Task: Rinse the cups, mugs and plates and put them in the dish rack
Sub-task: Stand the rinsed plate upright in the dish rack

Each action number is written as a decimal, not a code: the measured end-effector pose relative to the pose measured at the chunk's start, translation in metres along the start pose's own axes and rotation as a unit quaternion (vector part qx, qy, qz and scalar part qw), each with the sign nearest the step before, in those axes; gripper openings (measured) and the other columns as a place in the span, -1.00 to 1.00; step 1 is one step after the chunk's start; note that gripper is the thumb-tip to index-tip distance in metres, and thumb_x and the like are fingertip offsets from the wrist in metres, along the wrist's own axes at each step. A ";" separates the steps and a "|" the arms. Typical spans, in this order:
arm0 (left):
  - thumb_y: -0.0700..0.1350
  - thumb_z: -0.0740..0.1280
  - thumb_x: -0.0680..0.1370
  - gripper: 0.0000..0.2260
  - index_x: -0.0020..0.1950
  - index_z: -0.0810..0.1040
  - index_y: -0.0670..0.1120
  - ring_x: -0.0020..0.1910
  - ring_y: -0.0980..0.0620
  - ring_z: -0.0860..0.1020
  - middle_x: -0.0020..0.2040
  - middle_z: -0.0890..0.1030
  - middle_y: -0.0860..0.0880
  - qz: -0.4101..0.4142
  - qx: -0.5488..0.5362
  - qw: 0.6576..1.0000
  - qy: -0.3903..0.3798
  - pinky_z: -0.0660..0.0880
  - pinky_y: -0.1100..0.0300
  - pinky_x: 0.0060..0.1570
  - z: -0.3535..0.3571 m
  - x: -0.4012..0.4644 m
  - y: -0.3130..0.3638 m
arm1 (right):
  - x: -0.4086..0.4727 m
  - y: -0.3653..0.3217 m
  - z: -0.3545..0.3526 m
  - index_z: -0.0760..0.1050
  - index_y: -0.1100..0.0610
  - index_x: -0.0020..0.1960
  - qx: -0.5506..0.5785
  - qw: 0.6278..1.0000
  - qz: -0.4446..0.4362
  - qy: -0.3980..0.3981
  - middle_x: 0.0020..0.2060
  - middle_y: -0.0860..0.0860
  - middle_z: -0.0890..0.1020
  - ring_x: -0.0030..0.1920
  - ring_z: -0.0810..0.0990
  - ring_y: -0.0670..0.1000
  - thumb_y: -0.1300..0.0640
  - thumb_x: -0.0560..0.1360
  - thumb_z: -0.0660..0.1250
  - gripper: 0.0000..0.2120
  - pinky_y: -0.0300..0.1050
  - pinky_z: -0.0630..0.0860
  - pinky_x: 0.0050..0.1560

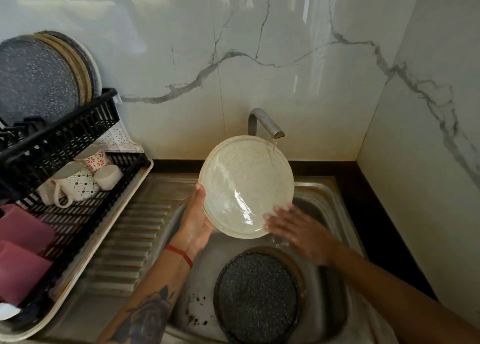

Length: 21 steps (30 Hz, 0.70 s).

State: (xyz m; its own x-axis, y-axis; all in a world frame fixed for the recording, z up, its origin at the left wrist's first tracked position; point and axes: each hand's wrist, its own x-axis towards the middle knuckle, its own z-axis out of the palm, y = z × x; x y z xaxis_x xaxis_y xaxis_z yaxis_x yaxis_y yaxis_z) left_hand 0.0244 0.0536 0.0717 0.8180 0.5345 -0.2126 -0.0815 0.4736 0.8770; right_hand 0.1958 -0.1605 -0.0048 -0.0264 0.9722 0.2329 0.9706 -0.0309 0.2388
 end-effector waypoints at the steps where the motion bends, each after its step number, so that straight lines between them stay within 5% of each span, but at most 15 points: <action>1: 0.24 0.01 0.59 -0.47 0.49 0.29 0.03 0.28 -0.17 0.50 0.35 0.49 -0.12 -0.002 0.006 1.000 -0.015 0.44 -0.31 0.18 -0.003 0.000 0.000 | -0.008 0.012 -0.005 0.08 -0.05 0.53 0.002 1.000 0.016 0.006 0.52 0.01 0.15 0.52 0.12 0.12 0.04 0.49 0.33 -0.31 0.21 -0.07 0.49; 6: 0.29 0.03 0.54 -0.42 0.50 0.27 0.05 0.32 -0.21 0.45 0.38 0.46 -0.15 -0.065 -0.017 0.998 -0.022 0.38 -0.30 0.26 -0.015 0.008 -0.010 | -0.006 0.040 -0.035 0.25 -0.01 0.45 -0.012 0.996 0.068 0.064 0.43 0.08 0.35 0.43 0.30 0.24 0.10 0.40 0.48 -0.31 0.43 0.19 0.33; 10: 0.25 0.03 0.58 -0.51 0.37 0.44 0.02 0.27 -0.21 0.49 0.29 0.54 -0.16 -0.108 0.009 0.994 0.004 0.45 -0.25 0.21 -0.014 0.011 -0.030 | 0.013 0.049 -0.064 0.39 0.14 0.41 -0.025 0.987 0.124 0.104 0.40 0.17 0.39 0.41 0.30 0.30 -0.18 0.42 0.39 -0.34 0.38 0.11 0.37; 15: 0.12 0.05 0.64 -0.61 0.19 0.50 -0.12 0.22 -0.19 0.48 0.12 0.58 -0.16 -0.180 0.018 0.980 0.087 0.44 -0.17 0.21 0.000 0.007 -0.059 | 0.029 0.046 -0.092 0.58 0.24 0.17 0.081 0.984 0.095 0.123 0.27 0.20 0.53 0.36 0.38 0.30 0.11 0.25 0.61 -0.47 0.33 0.28 0.32; 18: -0.08 0.12 0.67 -0.71 0.04 0.47 -0.30 -0.06 -0.23 0.57 -0.12 0.59 -0.25 -0.253 -0.037 0.959 0.122 0.62 -0.02 -0.19 0.011 0.002 -0.071 | 0.035 0.045 -0.100 0.58 0.10 -0.01 0.247 0.953 0.128 0.116 0.15 0.08 0.61 0.37 0.39 0.13 0.16 0.34 0.54 -0.73 0.21 0.34 0.34; 19: -0.15 0.14 0.65 -0.74 0.06 0.43 -0.37 -0.10 -0.27 0.57 -0.09 0.56 -0.31 -0.276 -0.092 0.950 0.113 0.63 -0.05 -0.16 0.013 0.000 -0.074 | 0.039 0.045 -0.100 0.53 0.02 -0.04 0.301 0.936 0.153 0.100 0.07 -0.02 0.61 0.29 0.45 0.03 0.10 0.37 0.51 -0.78 0.16 0.42 0.28; 21: -0.15 0.18 0.62 -0.75 0.09 0.42 -0.36 0.09 -0.38 0.48 0.07 0.48 -0.37 -0.296 -0.183 0.935 0.073 0.44 -0.25 0.20 0.015 -0.005 -0.076 | 0.045 0.047 -0.098 0.45 -0.08 -0.04 0.374 0.904 0.199 0.066 -0.05 -0.17 0.56 0.04 0.53 -0.13 0.00 0.38 0.48 -0.75 0.02 0.54 0.07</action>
State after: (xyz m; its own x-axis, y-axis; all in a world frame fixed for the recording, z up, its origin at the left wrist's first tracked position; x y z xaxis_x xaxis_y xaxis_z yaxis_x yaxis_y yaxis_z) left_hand 0.0347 0.0047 0.0124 0.6979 0.1794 -0.6934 0.1499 0.9101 0.3863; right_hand 0.2170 -0.1414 0.1095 0.3792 0.8813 0.2820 0.7989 -0.1581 -0.5803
